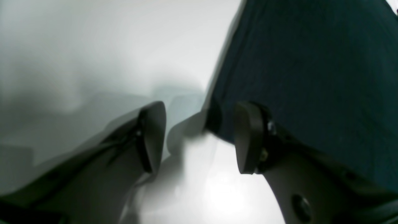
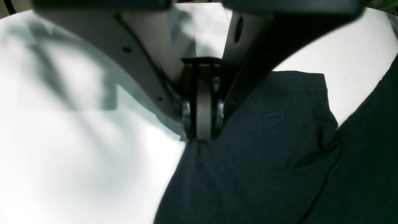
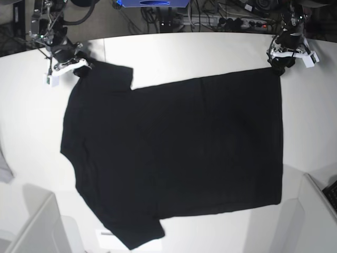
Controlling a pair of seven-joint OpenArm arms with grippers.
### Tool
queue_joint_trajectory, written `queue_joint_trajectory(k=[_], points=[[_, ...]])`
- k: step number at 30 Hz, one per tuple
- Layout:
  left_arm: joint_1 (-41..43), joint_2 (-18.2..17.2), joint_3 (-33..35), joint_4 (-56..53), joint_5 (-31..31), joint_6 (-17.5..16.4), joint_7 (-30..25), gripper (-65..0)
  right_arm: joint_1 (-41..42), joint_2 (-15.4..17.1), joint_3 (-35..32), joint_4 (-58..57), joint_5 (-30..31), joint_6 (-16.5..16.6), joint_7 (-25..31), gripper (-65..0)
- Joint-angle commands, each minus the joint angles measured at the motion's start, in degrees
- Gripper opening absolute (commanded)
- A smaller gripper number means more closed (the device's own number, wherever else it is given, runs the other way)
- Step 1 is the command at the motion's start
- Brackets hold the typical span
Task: Fold the T-shirt properly
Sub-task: 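Grasp the shoulder corners and pull the shirt toward the robot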
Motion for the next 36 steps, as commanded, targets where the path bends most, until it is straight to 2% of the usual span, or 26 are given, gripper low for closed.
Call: queue_joint_trajectory(k=[1,12,14,19,20,26,33,36], points=[[0.25,-0.53,-0.07,0.20,-0.40,-0.14,0.19,-31.4,-0.41,0.43,0.03,0.52,-0.43,-0.40,-1.21,-65.0],[-2.92,1.40,0.37,-0.42,-0.40,-0.14,0.71,-33.1,-0.59,0.69,0.03,0.52,-0.43,-0.40,-1.21,-65.0],[-3.00,1.40,0.37,-0.42,-0.40,-0.14,0.71,-40.0,-0.59,0.78,0.03,0.52,-0.52,-0.40,-1.30,-65.0],[-3.00,1.31,0.45,-0.42,-0.40,-0.14,0.71,-62.5,-0.59,0.87,0.03,0.52,-0.78,-0.40,-1.30,-65.0],[-3.00,1.23,0.72,-0.42,-0.40,-0.14,0.71,-65.0,-0.59,0.87,0.03,0.52,-0.78,-0.40,-1.21,-65.0],[-2.48,0.79,0.19,-0.07,-0.05,-0.14,0.71,-65.0,-2.08,0.78,0.12,3.16,-0.78,-0.40,-1.12,-65.0],[-1.07,-2.82,0.10,-0.33,-0.05,-0.14,0.62,-65.0,-5.77,0.51,0.12,8.26,-0.69,-0.40,-1.12,-65.0],[-0.01,-3.26,0.10,0.46,0.04,-0.14,0.62,-65.0,-8.06,0.43,0.12,11.07,-0.52,-0.40,-1.12,-65.0]])
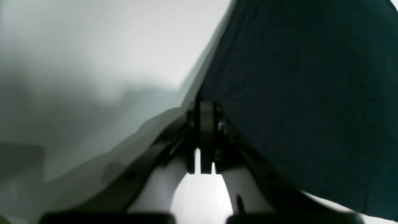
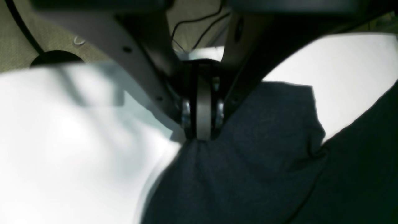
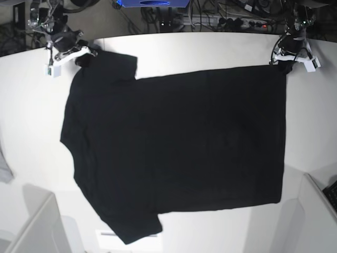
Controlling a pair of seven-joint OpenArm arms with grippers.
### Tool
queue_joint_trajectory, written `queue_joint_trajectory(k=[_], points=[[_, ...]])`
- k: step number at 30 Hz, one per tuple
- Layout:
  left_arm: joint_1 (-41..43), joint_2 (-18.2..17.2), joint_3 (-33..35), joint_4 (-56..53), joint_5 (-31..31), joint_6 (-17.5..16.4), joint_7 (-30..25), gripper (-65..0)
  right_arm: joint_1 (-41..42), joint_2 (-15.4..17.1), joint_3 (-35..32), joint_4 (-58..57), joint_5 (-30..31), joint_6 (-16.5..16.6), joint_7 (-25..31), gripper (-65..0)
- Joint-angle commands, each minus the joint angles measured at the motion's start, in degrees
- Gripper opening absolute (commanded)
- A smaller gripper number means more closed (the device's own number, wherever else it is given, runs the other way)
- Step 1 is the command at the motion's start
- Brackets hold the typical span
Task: Fold the T-shirt properly
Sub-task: 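Grasp the shoulder corners and pull the shirt toward the robot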
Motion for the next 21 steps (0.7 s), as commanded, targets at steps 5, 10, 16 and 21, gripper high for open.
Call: queue_joint_trajectory(k=[5,10,16,21], points=[[2.44,-1.27,-0.89,1.43,-0.29,-0.01,-1.23,-65.0,-4.19,0.12,0.25,3.09,0.49,0.30,0.71,-65.0],[4.29,-1.80,-4.67,1.51,-0.29,-0.01,-1.06,-65.0,-7.88,-1.46,-0.19,5.46,0.40,0.30,0.71,-65.0],[4.91,-1.80,-6.34,1.51,-0.29,-2.91,-1.06,-65.0,-9.46,-1.55,-0.28,7.75,0.49,0.30,0.71,-65.0],[4.91,-1.36,-6.25,3.36,-0.29,-3.09,-1.06,-65.0,-8.85,-1.55,-0.37,8.27,2.69,2.32,0.71,-65.0]])
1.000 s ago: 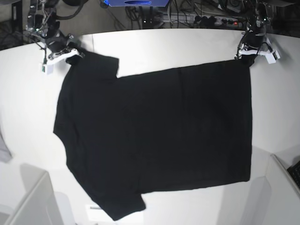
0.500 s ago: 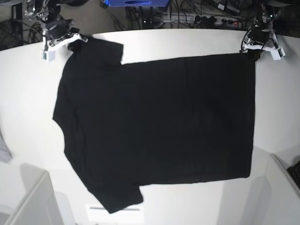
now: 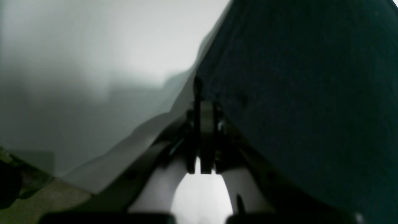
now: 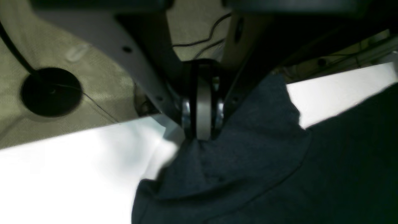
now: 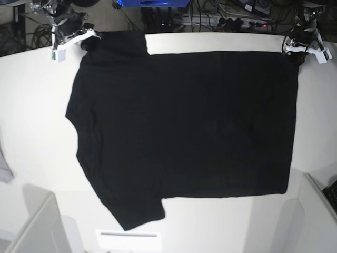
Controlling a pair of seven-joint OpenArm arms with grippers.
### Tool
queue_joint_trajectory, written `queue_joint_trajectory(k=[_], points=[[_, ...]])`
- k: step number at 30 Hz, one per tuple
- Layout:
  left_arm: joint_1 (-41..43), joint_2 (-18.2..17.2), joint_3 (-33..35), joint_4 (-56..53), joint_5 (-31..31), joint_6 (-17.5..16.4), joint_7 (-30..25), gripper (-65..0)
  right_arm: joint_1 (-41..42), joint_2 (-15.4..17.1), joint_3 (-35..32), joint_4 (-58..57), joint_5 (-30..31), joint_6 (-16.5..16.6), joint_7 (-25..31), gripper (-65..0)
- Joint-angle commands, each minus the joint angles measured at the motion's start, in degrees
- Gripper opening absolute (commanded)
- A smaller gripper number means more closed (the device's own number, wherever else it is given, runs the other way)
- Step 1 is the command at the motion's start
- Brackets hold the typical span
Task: Fold the T-shirt properly
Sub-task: 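Grasp the shoulder corners and pull the shirt toward the robot, then pinch the shirt edge with the right gripper and tug it outward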
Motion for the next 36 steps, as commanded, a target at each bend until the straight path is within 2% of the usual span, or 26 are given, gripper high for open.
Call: queue_joint_trajectory(k=[1,3,7,16,20,26,28,31,36], points=[[0.78,-0.66,-0.32,2.38,-0.51,-0.60,-1.34,-65.0,0.25,0.37,0.13,1.24,1.86,2.57,0.84,-65.0],[1.74,-0.48,-0.24,4.84,-0.77,-0.60,-1.34,-65.0,1.13,0.37,0.13,1.15,4.15,5.30,0.84,-65.0],[2.18,1.89,-0.50,9.85,-0.59,-0.60,-1.34,-65.0,3.32,0.55,0.13,1.32,7.49,5.39,0.58,-65.0],[1.66,2.24,-0.41,10.91,-0.94,-0.42,-1.25,-65.0,10.00,0.90,0.13,1.24,7.93,5.21,-0.03,-65.0],[0.16,2.33,-0.50,10.56,-1.03,-0.33,-1.25,-65.0,14.66,0.90,0.66,1.15,7.84,5.21,-6.45,-65.0],[-1.86,4.17,-0.68,10.47,-1.03,-0.33,-1.25,-65.0,21.08,0.63,0.66,0.97,7.84,5.12,-11.73,-65.0],[-2.39,4.26,-0.68,10.29,-1.03,1.34,0.33,-65.0,23.10,0.63,0.66,0.88,7.75,5.03,-13.40,-65.0],[-4.32,4.35,-0.68,10.03,-1.03,7.14,3.40,-65.0,25.74,0.72,0.66,0.71,7.75,5.03,-15.60,-65.0],[-5.82,5.14,-0.68,9.94,-0.94,7.67,4.37,-65.0,29.08,0.72,0.22,-2.37,7.67,5.03,-16.83,-65.0]])
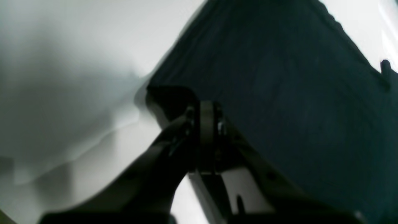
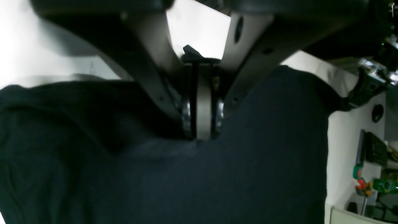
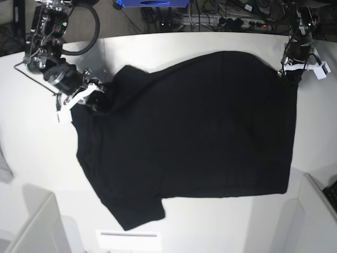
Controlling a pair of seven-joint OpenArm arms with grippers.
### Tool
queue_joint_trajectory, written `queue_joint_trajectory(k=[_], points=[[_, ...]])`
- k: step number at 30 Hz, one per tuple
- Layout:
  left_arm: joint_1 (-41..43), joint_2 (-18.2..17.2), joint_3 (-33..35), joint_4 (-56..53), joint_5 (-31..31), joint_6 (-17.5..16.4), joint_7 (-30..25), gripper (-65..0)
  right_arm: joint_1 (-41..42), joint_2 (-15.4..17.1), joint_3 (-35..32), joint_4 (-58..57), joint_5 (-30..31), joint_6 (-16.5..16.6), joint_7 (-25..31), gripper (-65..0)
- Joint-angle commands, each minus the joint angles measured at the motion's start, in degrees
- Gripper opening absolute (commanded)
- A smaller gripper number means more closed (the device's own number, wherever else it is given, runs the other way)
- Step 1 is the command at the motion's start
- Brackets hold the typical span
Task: Fold the T-shirt properly
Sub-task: 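Pinch the shirt edge with the right gripper and tug it outward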
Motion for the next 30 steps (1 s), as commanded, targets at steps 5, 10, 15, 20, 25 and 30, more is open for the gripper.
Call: queue_joint_trajectory(k=[5,10,15,20,25,30], points=[[-0.97,1.70,-2.17,0.96,-0.31,0.59,-0.83,-65.0,3.22,0.53,0.11,-1.93,0.94,0.31,0.97,-65.0],[-2.91,2.05,-2.35,1.05,-0.31,4.46,-0.83,-65.0,6.47,0.17,-0.06,-4.21,-4.08,0.31,0.88,-65.0],[-4.58,1.96,-2.35,1.13,-0.31,7.36,-0.83,-65.0,8.93,0.26,-0.06,-6.23,-5.13,0.31,0.88,-65.0],[-7.57,2.14,-2.87,0.17,-0.31,7.89,3.21,-65.0,11.48,0.26,-0.06,-8.69,-5.31,0.31,0.88,-65.0],[-11.43,2.49,-6.13,-0.27,-0.14,8.33,8.66,-65.0,14.38,0.17,-0.06,-12.04,-5.31,0.31,0.88,-65.0],[-14.77,2.49,-8.24,-0.62,0.04,8.33,12.27,-65.0,17.20,0.17,-0.15,-15.64,-5.31,0.31,0.88,-65.0]])
